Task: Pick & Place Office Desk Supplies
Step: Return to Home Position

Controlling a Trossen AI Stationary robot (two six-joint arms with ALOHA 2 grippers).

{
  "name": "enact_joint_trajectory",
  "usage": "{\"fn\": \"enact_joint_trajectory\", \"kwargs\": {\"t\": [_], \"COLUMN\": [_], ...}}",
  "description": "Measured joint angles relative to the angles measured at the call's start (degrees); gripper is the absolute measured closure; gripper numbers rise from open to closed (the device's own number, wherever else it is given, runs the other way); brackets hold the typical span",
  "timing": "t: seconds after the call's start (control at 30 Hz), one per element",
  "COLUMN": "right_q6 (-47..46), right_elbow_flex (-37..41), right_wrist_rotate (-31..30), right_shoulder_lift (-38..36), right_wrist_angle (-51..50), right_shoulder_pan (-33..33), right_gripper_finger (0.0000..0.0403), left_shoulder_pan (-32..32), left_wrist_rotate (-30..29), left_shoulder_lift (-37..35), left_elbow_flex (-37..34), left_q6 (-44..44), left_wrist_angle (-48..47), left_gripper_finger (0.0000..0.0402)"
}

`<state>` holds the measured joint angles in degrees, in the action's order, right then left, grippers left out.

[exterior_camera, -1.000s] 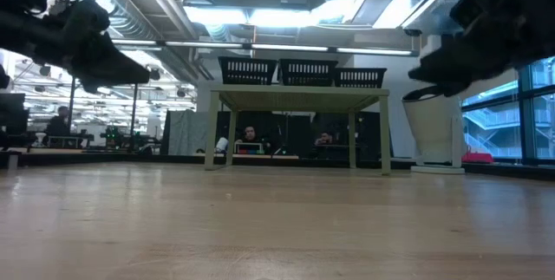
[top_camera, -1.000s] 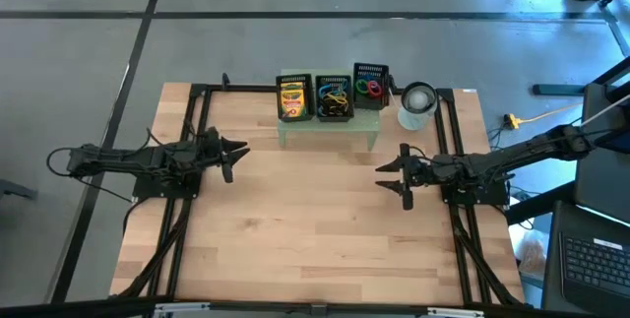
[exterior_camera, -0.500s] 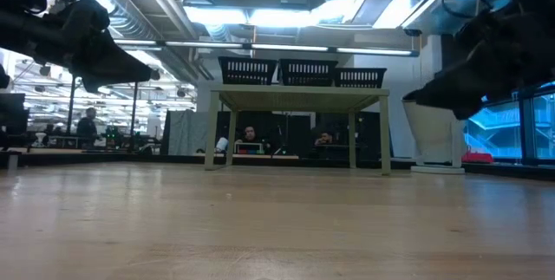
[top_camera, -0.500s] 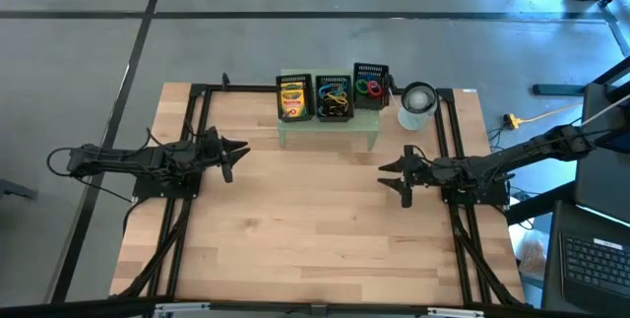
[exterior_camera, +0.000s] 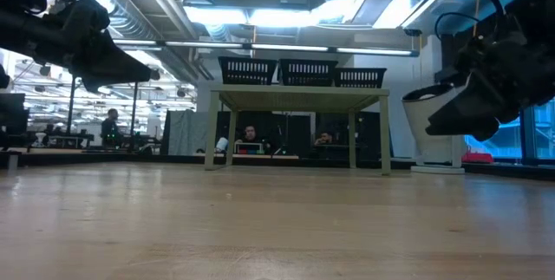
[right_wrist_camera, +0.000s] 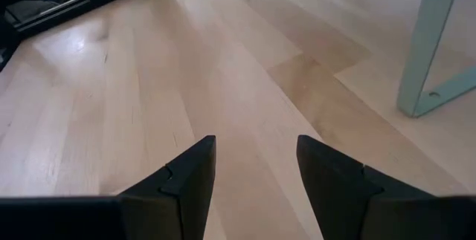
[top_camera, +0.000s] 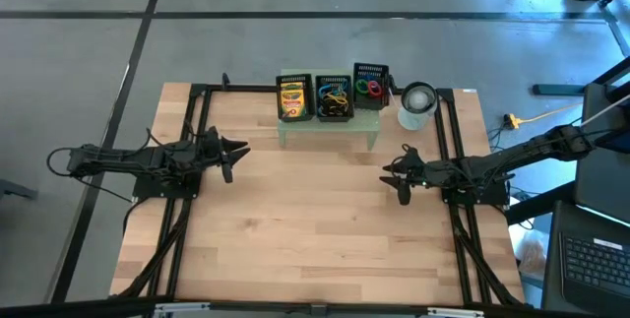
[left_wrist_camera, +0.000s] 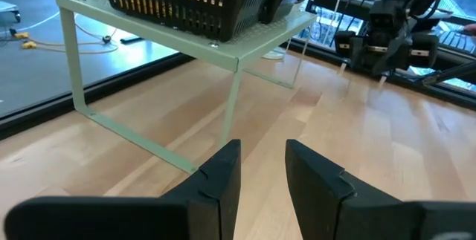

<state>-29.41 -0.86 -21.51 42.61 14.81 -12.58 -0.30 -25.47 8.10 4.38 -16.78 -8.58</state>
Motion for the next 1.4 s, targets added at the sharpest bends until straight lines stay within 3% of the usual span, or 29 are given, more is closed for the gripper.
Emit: {"fn": "enact_joint_trajectory", "kwargs": {"t": [0.6,0.87,1.4], "right_q6": [-0.2,-0.2,-0.1], "right_elbow_flex": [0.0,-0.1,-0.1], "right_wrist_rotate": [0.0,0.0,-0.1], "right_shoulder_lift": [-0.6,-9.3,-27.2], "right_wrist_angle": [-0.4,-2.6,-4.4], "right_shoulder_pan": [0.0,0.0,2.0], "right_gripper_finger": [0.0211,0.0211,0.0212], "left_shoulder_pan": [0.0,0.0,1.3], "left_wrist_rotate": [0.1,-0.1,-0.4], "left_shoulder_lift": [-0.7,-8.0,-8.1], "left_elbow_flex": [-0.1,-0.1,-0.5], "left_q6": [0.0,0.0,0.0], "left_wrist_angle": [-0.3,-0.5,1.3], "left_gripper_finger": [0.0302,0.0302,0.0302]}}
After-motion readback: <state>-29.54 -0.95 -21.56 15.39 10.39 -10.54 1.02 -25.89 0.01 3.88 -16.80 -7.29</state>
